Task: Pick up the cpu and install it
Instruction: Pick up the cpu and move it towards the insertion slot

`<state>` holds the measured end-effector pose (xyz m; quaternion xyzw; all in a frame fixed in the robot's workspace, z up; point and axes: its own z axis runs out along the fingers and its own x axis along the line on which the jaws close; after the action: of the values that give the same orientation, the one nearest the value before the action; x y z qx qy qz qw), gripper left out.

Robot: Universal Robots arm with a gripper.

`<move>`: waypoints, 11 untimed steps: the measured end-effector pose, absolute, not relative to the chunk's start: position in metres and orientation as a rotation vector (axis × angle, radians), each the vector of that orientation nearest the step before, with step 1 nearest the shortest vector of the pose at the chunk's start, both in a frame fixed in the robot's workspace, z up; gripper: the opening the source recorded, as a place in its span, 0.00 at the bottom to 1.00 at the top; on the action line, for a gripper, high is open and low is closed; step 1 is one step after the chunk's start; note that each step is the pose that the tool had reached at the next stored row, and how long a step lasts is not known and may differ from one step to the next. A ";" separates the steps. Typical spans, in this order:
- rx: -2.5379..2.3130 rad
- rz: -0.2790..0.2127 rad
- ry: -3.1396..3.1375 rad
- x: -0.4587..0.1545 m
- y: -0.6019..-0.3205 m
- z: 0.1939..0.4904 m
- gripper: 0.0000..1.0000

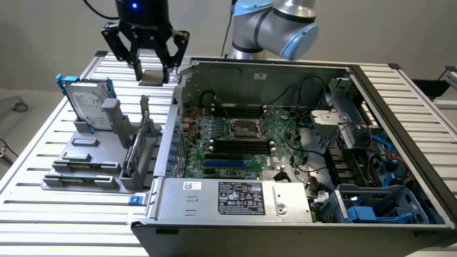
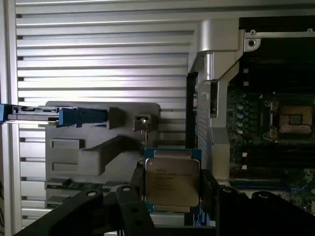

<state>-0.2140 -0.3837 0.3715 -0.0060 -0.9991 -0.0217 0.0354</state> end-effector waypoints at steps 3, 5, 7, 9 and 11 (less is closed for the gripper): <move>-0.019 -0.067 -3.069 -0.200 -0.384 0.373 0.55; -0.019 -0.067 -3.069 -0.191 -0.384 0.373 0.55; -0.019 -0.067 -3.069 -0.182 -0.384 0.373 0.55; -0.019 -0.067 -3.069 -0.173 -0.383 0.373 0.55; -0.019 -0.067 -3.069 -0.164 -0.382 0.373 0.55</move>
<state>-0.1638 -0.3825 0.3730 -0.0060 -0.9991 -0.0217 0.0357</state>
